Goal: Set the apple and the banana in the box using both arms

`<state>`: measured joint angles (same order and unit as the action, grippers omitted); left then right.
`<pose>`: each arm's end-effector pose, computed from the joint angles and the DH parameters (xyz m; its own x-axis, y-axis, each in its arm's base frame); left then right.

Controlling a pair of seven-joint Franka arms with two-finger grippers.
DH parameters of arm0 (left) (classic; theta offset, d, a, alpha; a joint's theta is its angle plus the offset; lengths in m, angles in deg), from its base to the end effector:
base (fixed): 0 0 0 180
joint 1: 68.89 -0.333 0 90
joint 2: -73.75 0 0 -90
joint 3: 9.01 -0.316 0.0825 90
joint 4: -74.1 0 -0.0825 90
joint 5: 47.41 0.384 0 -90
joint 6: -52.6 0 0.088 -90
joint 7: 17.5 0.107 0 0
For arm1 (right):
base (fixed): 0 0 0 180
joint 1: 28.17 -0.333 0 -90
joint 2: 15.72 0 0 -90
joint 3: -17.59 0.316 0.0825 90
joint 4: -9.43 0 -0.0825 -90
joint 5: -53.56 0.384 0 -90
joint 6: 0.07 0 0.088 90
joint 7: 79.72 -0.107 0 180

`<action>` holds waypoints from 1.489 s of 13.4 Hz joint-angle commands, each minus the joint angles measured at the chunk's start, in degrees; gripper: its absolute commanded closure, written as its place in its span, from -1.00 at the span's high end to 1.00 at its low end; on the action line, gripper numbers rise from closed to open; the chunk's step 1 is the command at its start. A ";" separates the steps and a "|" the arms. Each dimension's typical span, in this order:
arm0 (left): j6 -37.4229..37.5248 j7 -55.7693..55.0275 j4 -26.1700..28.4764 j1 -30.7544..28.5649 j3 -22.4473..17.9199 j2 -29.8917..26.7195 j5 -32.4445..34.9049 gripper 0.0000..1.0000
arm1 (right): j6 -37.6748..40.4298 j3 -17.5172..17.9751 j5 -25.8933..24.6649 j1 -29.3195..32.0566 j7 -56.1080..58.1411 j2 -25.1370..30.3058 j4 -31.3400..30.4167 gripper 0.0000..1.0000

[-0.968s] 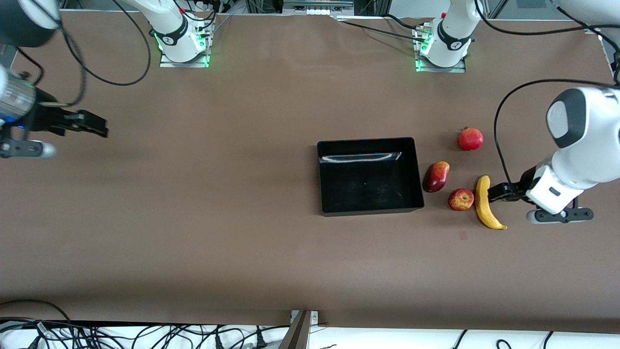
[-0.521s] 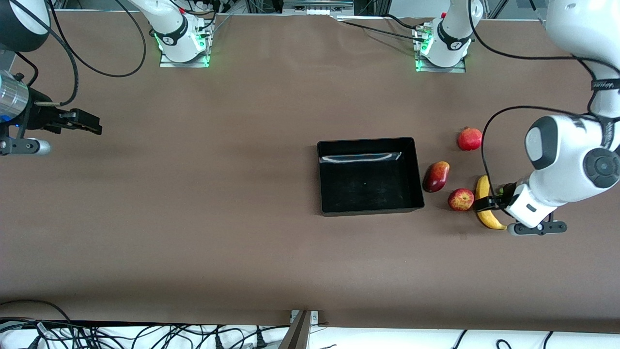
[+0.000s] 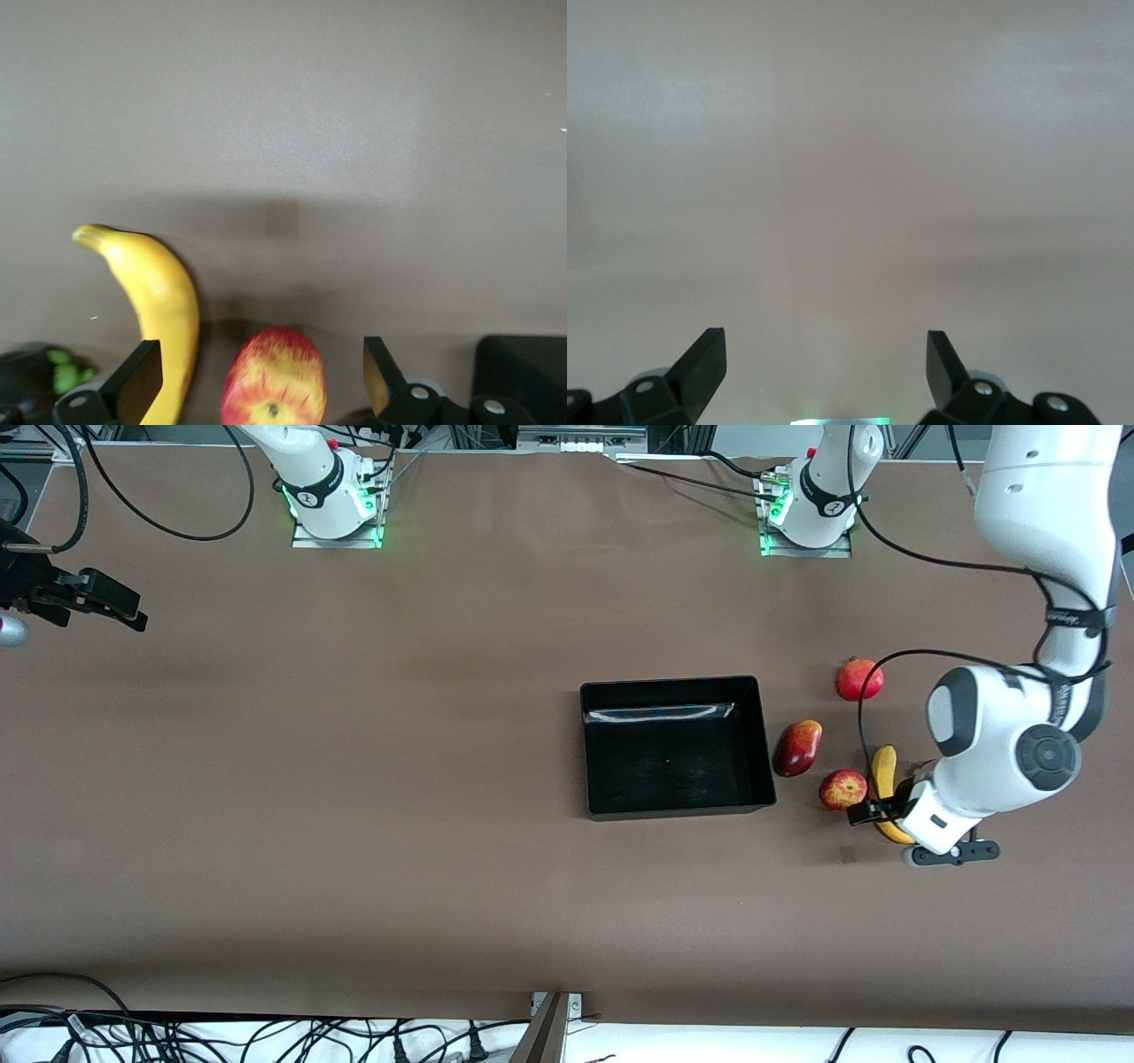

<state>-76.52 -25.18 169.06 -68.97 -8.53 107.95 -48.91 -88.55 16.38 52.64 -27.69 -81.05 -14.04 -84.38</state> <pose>0.6836 -0.0048 0.2624 0.9895 0.1445 -0.0043 0.1445 -0.9892 0.0247 0.5407 -0.0179 0.6071 0.9966 -0.0530 -0.0633 -0.0520 -0.9985 0.0169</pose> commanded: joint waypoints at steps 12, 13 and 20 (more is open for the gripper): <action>-14.05 -2.07 13.04 1.22 -0.21 0.17 1.67 1.00 | 1.74 0.95 0.04 1.29 -0.60 -0.10 1.17 1.00; -14.14 -2.07 13.57 1.05 -0.21 0.00 1.67 1.00 | 1.73 1.03 0.04 1.29 -0.60 -0.10 1.09 1.00; -15.01 -4.09 14.37 0.87 -0.21 -0.27 1.67 0.61 | 2.35 1.39 0.30 0.85 -0.60 -0.18 1.09 1.00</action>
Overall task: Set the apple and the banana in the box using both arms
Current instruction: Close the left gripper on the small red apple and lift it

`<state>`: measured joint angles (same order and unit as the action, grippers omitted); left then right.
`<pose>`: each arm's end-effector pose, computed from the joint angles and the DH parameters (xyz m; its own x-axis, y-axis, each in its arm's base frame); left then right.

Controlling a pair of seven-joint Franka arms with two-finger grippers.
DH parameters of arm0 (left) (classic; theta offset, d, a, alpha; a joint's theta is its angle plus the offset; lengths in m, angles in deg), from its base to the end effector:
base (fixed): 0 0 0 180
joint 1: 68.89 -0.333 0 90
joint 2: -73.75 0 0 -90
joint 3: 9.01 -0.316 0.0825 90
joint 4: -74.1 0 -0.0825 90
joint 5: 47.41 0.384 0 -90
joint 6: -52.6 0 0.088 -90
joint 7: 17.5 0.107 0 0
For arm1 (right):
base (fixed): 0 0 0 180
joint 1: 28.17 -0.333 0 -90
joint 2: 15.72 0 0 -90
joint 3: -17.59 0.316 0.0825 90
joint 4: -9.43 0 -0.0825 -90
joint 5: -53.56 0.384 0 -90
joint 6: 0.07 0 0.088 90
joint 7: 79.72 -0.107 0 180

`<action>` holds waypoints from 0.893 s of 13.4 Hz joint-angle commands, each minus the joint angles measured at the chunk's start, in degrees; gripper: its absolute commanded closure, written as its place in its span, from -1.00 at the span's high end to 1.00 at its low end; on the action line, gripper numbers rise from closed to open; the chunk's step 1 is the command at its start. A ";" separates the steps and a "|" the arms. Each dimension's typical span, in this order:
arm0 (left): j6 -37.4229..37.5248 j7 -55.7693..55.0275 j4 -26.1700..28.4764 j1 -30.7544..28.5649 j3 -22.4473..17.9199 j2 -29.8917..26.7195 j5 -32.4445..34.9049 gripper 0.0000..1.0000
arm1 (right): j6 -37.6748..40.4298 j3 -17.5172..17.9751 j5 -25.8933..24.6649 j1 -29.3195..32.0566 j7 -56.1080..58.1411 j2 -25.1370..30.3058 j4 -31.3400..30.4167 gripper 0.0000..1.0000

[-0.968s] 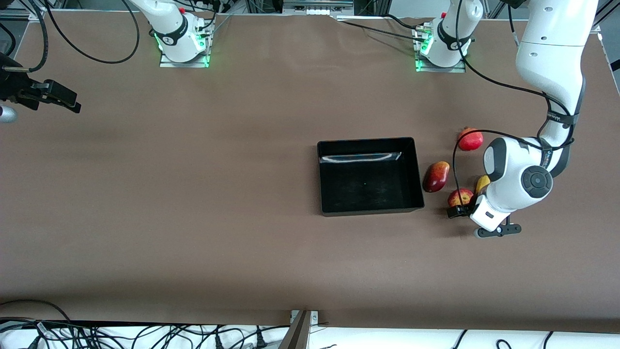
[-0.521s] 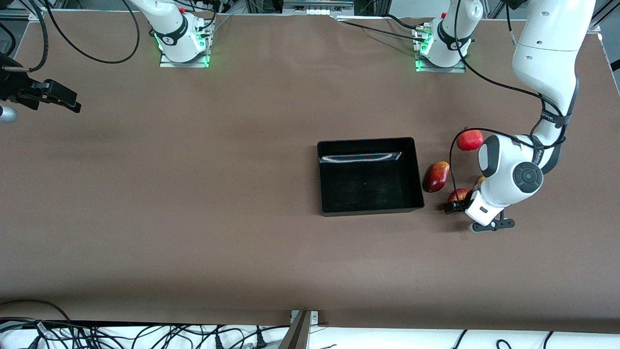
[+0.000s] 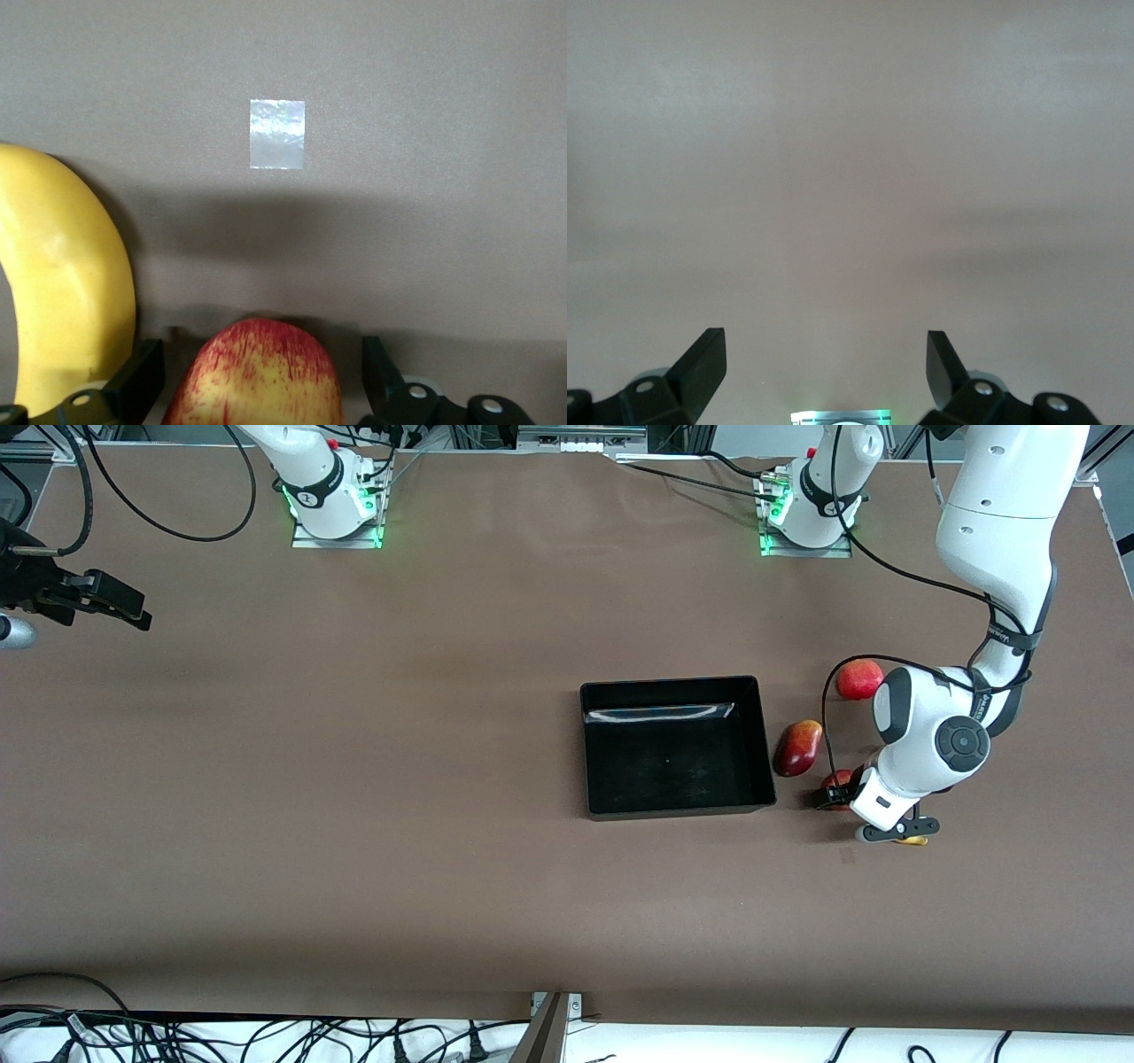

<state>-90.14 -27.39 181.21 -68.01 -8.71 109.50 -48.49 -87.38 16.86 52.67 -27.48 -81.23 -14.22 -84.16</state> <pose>0.6368 -0.0129 0.1778 0.9859 0.1672 -0.0047 0.1672 -0.9858 0.0138 0.5395 -0.0152 0.6055 0.9952 -0.0517 -0.0829 -0.0505 -0.9986 0.0174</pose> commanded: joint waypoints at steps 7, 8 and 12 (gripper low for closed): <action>-1.92 -2.85 2.23 -0.09 -0.04 -1.55 1.25 -0.72 | 2.50 3.36 0.37 -0.24 -0.51 0.43 0.78 1.00; -1.92 -2.85 2.23 -0.09 -0.04 -1.55 1.25 -0.73 | 2.50 3.37 0.37 -0.24 -0.43 0.43 0.78 1.00; -1.75 -3.02 2.05 -0.17 -0.04 -1.73 1.25 -0.79 | 2.50 3.36 0.37 -0.24 -0.42 0.43 0.87 1.00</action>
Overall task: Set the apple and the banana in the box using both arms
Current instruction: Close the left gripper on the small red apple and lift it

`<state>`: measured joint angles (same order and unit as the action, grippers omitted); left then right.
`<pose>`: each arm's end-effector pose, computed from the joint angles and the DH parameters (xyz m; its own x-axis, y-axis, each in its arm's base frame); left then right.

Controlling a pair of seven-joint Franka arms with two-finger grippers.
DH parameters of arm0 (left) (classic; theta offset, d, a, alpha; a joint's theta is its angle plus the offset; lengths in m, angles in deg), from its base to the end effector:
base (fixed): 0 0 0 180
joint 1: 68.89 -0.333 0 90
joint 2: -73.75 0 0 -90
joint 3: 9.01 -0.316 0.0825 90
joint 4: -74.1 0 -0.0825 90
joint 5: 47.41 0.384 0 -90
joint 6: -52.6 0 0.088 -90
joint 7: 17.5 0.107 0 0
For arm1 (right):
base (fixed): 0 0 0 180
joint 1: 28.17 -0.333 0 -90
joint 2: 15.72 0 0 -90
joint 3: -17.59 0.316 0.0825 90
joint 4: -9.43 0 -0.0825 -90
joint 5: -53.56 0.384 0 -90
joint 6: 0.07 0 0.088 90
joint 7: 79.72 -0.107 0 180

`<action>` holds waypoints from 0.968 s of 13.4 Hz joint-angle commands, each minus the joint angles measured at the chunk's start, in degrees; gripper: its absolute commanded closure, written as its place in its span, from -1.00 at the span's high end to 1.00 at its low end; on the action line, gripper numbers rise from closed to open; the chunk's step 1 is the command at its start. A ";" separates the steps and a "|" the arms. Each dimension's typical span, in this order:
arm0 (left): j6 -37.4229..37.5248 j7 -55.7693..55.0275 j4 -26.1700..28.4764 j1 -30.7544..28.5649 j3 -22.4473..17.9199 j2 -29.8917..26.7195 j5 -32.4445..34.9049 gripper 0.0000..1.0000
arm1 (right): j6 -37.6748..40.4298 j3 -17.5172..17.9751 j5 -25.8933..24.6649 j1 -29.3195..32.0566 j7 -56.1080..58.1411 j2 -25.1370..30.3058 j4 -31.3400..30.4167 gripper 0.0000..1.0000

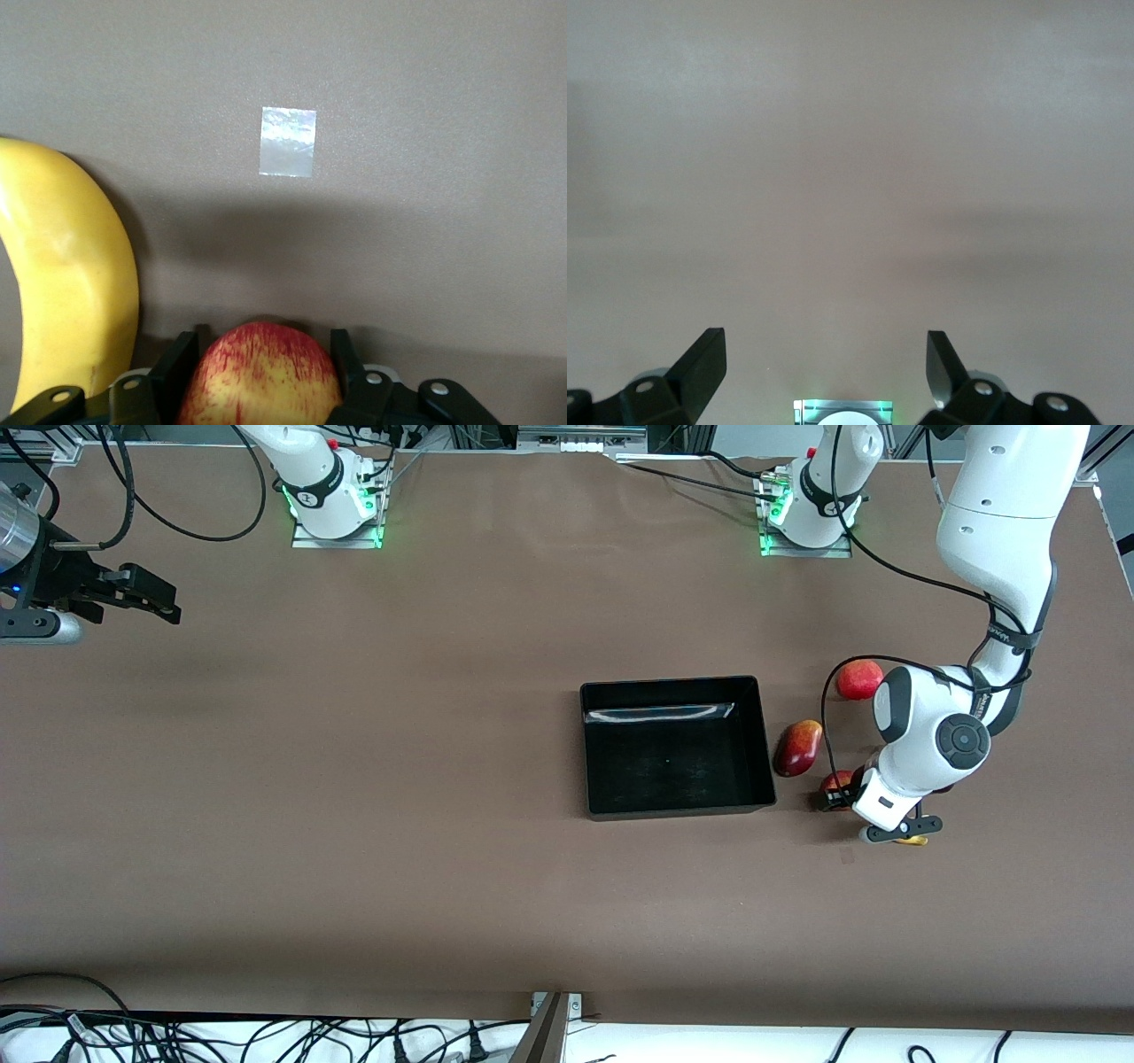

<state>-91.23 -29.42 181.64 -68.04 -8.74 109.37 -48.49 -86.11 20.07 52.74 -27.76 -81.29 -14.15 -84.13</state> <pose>0.6365 -0.0122 0.1780 0.9791 0.2032 0.0084 0.2030 -0.9790 0.0161 0.5366 0.0181 0.6047 0.9946 0.0074 -0.1032 0.0093 -0.9998 0.0183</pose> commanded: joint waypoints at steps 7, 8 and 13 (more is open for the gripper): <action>5.03 -6.26 1.35 1.96 -0.01 -8.96 1.26 -0.98 | 1.84 0.06 0.30 0.03 -0.46 0.37 0.83 1.00; 7.31 -7.40 1.18 2.84 0.08 -10.55 1.26 -0.98 | 1.84 0.15 0.30 0.03 -0.46 0.37 0.83 1.00; 12.51 -21.00 1.26 8.54 1.04 -15.48 1.26 -1.00 | 1.84 0.15 0.30 0.03 -0.46 0.46 0.83 1.00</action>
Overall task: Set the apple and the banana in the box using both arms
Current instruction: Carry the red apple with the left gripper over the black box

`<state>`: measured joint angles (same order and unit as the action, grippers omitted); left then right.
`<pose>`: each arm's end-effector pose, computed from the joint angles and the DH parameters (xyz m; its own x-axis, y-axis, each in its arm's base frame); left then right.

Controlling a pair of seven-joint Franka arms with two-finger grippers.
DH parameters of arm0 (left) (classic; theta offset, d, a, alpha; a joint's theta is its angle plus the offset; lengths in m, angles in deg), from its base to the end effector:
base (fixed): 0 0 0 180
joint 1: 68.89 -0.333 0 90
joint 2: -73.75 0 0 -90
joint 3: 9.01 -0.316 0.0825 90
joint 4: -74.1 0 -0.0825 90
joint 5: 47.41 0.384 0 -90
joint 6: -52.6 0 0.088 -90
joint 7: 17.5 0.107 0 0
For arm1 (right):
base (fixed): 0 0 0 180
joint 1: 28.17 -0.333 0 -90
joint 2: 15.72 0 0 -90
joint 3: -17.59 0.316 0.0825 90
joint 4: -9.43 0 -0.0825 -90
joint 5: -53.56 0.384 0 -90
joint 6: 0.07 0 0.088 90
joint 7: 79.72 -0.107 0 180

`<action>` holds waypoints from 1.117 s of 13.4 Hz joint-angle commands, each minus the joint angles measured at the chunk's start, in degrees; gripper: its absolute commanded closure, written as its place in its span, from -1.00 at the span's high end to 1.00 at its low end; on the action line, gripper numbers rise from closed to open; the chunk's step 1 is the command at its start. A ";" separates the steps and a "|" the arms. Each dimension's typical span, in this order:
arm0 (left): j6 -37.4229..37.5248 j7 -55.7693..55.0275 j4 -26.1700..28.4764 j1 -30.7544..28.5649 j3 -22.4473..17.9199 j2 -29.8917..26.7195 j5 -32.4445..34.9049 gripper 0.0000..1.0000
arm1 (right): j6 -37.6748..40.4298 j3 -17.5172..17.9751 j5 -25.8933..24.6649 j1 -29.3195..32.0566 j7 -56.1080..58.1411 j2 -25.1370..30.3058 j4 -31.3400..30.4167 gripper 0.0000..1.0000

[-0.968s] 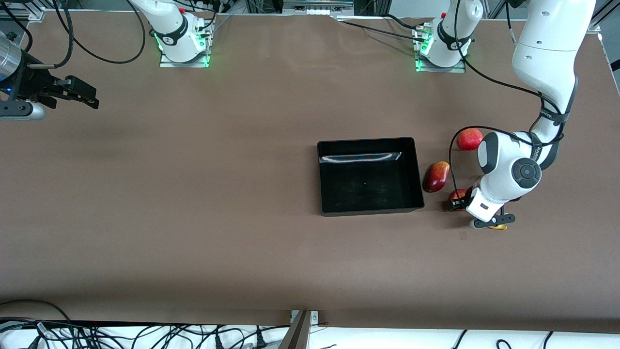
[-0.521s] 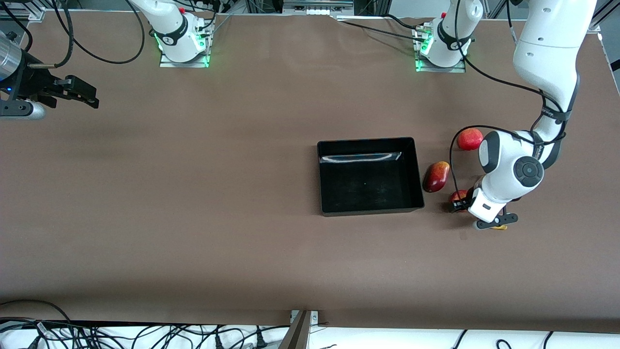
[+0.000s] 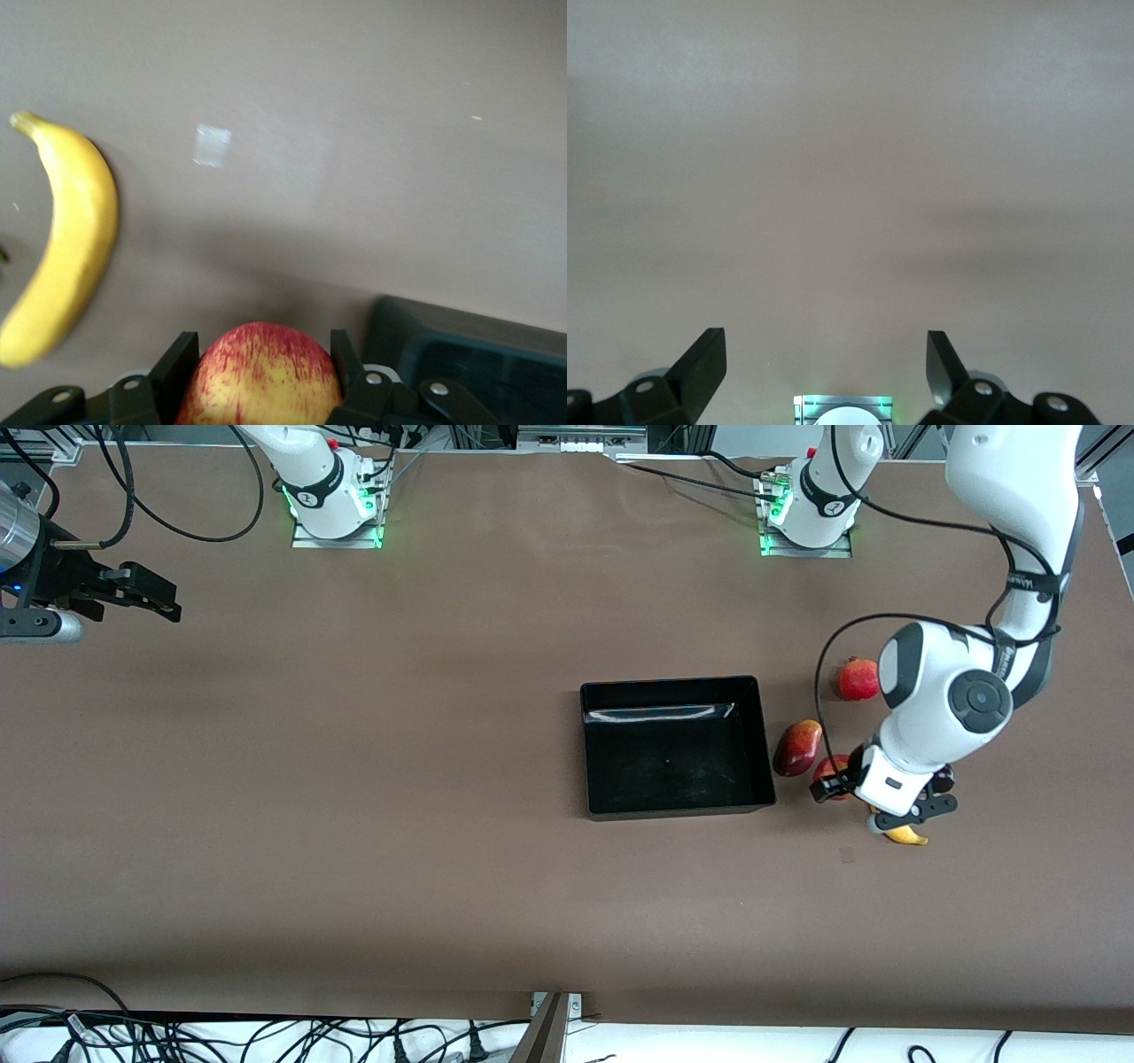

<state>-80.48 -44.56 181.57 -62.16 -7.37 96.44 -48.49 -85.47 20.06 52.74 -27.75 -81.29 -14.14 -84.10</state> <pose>0.6313 -0.0921 0.3058 0.9416 0.3352 0.0337 0.3336 -0.9416 0.0458 0.5353 0.0178 0.6042 0.9935 0.0068 -0.1136 0.0090 -0.9998 0.0186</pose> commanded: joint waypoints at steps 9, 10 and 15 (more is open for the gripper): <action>3.53 -31.27 1.60 13.48 3.98 -2.73 2.66 -1.00 | 1.21 0.69 0.30 0.02 -0.46 0.44 0.81 1.00; 3.18 -33.47 1.51 14.53 4.50 -2.21 2.66 -1.00 | 1.21 0.69 0.30 0.02 -0.46 0.44 0.81 1.00; 0.02 -45.16 1.25 18.31 6.97 3.41 3.01 -1.00 | 1.21 0.78 0.30 0.02 -0.46 0.44 0.81 1.00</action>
<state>-78.45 -84.70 183.04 -45.42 -0.51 97.18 -47.26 -85.43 20.52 52.74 -27.77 -81.29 -14.10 -84.08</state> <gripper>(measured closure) 0.339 0.000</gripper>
